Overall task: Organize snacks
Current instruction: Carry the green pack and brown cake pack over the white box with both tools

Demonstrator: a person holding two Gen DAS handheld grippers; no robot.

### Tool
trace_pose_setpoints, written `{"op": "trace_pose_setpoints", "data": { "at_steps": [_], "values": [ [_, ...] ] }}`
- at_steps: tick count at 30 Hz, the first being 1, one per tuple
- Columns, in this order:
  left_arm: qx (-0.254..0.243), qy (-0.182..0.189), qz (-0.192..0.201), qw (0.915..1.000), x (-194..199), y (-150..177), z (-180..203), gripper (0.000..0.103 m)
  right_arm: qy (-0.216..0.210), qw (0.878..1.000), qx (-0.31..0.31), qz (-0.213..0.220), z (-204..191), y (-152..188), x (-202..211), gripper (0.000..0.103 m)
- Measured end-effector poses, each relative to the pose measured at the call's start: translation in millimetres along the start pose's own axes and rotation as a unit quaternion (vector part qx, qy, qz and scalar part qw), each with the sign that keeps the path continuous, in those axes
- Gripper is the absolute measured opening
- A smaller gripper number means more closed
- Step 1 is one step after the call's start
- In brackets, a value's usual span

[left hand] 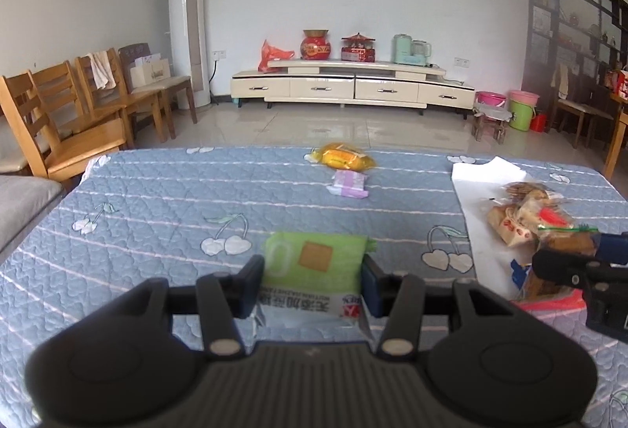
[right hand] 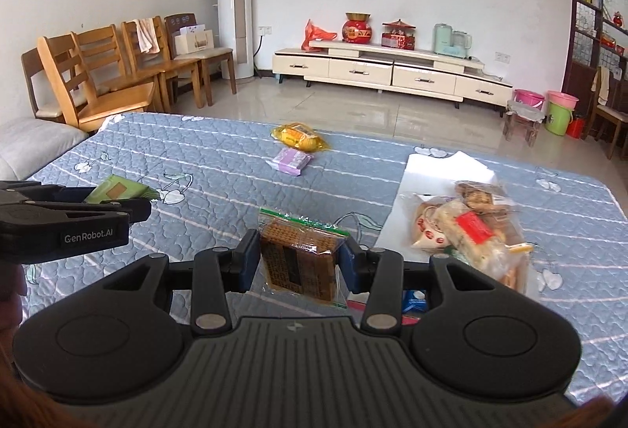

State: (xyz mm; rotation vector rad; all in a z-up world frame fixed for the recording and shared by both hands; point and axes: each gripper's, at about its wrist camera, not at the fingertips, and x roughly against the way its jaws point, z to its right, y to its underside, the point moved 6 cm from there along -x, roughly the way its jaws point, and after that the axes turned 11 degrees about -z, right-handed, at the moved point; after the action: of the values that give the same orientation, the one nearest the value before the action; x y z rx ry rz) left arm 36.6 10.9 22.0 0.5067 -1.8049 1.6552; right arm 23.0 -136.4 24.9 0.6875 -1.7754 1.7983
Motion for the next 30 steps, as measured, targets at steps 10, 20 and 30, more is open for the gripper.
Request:
{"op": "trace_pose_setpoints", "data": {
  "at_steps": [10, 20, 30],
  "values": [
    [-0.015, 0.01, 0.013, 0.9998, 11, -1, 20, 0.05, 0.021, 1.0, -0.015, 0.016, 17, 4, 20, 0.052],
    [-0.031, 0.025, 0.014, 0.9991, 10, -4, 41, 0.05, 0.035, 0.998, -0.034, 0.026, 34, 8, 28, 0.053],
    [-0.049, 0.039, 0.017, 0.9979, 9, -8, 64, 0.05, 0.05, 0.997, -0.048, 0.033, 49, 9, 36, 0.053]
  ]
}}
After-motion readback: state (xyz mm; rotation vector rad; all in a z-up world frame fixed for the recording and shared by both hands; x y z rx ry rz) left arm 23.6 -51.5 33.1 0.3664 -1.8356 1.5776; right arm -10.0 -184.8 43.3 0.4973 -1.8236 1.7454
